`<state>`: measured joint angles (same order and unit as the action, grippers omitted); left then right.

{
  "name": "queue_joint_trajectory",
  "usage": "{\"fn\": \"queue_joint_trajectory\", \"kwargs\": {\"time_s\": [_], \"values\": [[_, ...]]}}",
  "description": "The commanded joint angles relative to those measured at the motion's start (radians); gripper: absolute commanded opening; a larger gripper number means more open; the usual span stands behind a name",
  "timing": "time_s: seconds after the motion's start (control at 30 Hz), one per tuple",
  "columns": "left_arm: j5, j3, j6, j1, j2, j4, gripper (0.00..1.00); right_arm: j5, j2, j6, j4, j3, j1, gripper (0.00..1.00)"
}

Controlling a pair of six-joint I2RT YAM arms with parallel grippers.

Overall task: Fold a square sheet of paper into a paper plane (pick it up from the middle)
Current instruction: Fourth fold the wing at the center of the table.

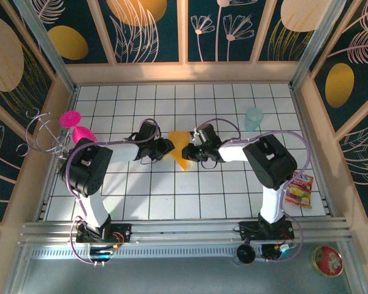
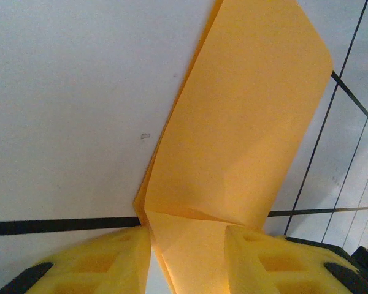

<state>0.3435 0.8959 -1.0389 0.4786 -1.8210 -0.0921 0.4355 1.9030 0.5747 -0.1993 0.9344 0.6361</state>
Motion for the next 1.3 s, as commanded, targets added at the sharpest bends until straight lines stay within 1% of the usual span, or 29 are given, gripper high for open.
{"fn": "queue_joint_trajectory", "kwargs": {"time_s": [0.0, 0.23, 0.3, 0.47, 0.6, 0.83, 0.97, 1.27], "values": [[0.030, 0.015, 0.015, 0.000, -0.024, 0.002, 0.35, -0.044, 0.058, -0.030, 0.048, -0.009, -0.008, 0.16], [0.071, 0.019, 0.008, 0.000, -0.018, -0.031, 0.35, -0.044, 0.058, -0.033, 0.049, -0.008, -0.009, 0.16], [0.081, 0.018, 0.005, 0.000, -0.011, -0.039, 0.33, -0.044, 0.058, -0.032, 0.046, -0.010, -0.009, 0.16], [0.082, 0.014, 0.016, 0.000, 0.009, -0.037, 0.30, -0.047, 0.065, -0.033, 0.049, -0.011, -0.009, 0.16], [0.079, 0.011, 0.026, -0.001, 0.012, -0.031, 0.29, -0.050, 0.066, -0.037, 0.051, -0.014, -0.009, 0.16], [0.093, 0.021, 0.049, -0.026, -0.015, -0.041, 0.28, -0.057, 0.062, -0.042, 0.055, -0.017, -0.012, 0.15], [0.129, 0.031, 0.062, -0.046, -0.036, -0.055, 0.27, -0.058, 0.061, -0.044, 0.055, -0.021, -0.012, 0.15], [0.161, 0.068, 0.090, -0.055, -0.072, -0.050, 0.25, -0.060, 0.058, -0.044, 0.052, -0.026, -0.013, 0.15]]}}
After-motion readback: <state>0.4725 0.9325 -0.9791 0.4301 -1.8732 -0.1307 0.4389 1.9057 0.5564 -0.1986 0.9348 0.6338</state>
